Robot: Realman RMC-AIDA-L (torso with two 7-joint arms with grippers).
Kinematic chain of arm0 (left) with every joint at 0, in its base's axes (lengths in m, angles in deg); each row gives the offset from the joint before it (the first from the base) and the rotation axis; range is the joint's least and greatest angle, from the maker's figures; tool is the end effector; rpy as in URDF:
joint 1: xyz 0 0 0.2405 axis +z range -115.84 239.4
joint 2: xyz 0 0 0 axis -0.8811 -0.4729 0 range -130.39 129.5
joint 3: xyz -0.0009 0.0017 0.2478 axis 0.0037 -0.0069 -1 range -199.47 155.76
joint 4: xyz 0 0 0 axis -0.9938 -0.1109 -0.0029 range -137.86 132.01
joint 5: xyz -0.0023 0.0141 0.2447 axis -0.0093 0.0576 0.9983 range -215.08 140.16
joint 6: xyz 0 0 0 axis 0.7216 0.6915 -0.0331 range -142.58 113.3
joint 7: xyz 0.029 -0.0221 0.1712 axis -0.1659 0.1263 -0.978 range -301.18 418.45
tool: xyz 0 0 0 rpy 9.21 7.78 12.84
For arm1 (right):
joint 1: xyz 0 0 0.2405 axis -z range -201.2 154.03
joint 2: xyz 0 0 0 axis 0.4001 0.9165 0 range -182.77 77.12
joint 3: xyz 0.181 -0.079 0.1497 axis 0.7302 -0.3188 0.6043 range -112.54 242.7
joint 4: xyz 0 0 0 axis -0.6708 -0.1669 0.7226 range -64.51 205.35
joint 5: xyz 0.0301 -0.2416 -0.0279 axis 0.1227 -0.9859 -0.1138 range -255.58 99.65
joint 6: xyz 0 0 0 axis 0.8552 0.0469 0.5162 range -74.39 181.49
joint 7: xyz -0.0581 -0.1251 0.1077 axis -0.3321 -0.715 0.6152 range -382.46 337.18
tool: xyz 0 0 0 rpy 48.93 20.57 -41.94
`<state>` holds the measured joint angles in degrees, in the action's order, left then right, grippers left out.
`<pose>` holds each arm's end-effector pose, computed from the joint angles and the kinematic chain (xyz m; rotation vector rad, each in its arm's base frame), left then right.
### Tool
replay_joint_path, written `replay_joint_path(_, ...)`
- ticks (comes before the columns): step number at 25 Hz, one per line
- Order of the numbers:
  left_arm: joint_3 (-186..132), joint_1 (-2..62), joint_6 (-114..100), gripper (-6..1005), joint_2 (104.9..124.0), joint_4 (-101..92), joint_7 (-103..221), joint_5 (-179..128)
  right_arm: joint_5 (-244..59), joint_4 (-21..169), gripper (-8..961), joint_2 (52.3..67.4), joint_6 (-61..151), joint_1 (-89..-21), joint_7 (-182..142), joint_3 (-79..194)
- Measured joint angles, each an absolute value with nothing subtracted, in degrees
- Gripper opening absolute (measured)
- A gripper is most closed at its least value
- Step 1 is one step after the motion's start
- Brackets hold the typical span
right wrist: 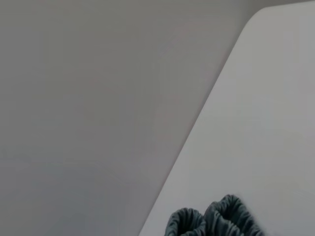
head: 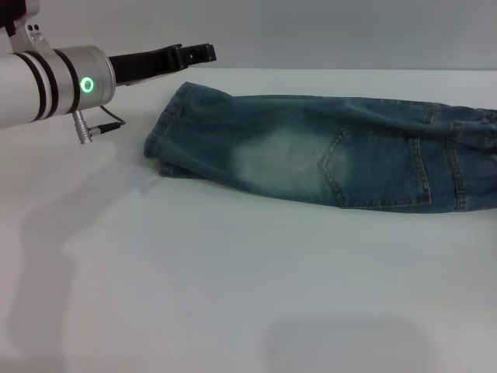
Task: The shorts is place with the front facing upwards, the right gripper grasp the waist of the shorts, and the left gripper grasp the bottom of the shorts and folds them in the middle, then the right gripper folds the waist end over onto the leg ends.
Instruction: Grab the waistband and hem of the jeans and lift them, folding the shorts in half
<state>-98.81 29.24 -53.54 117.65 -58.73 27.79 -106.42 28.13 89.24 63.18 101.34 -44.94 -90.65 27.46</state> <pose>-0.1885 0.4865 -0.0223 -2.0272 -1.3497 -0.6409 0.4333 0.3744 0.0256 -1.1116 1.7906 1.1208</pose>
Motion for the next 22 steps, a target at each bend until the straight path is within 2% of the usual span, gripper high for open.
replay_joint_path(6,-99.10,29.30,-53.42,867,117.72,-58.55,27.79,-106.98,28.11,89.36,-2,62.88,101.21,-44.86,-91.02,27.39)
replay_joint_path(9,-99.11,29.35,-53.42,867,117.77,-58.49,27.79,-107.07,28.78,89.88,18,63.38,101.74,-44.34,-91.46,27.60)
replay_joint_path(13,-99.13,29.26,-53.68,867,117.77,-58.47,27.79,-107.14,31.04,92.04,44,65.34,103.00,-41.96,-91.35,27.81)
replay_joint_path(22,-99.27,28.82,-53.79,866,117.76,-58.38,27.42,-107.16,31.81,92.13,103,65.75,106.11,-40.22,-91.27,27.60)
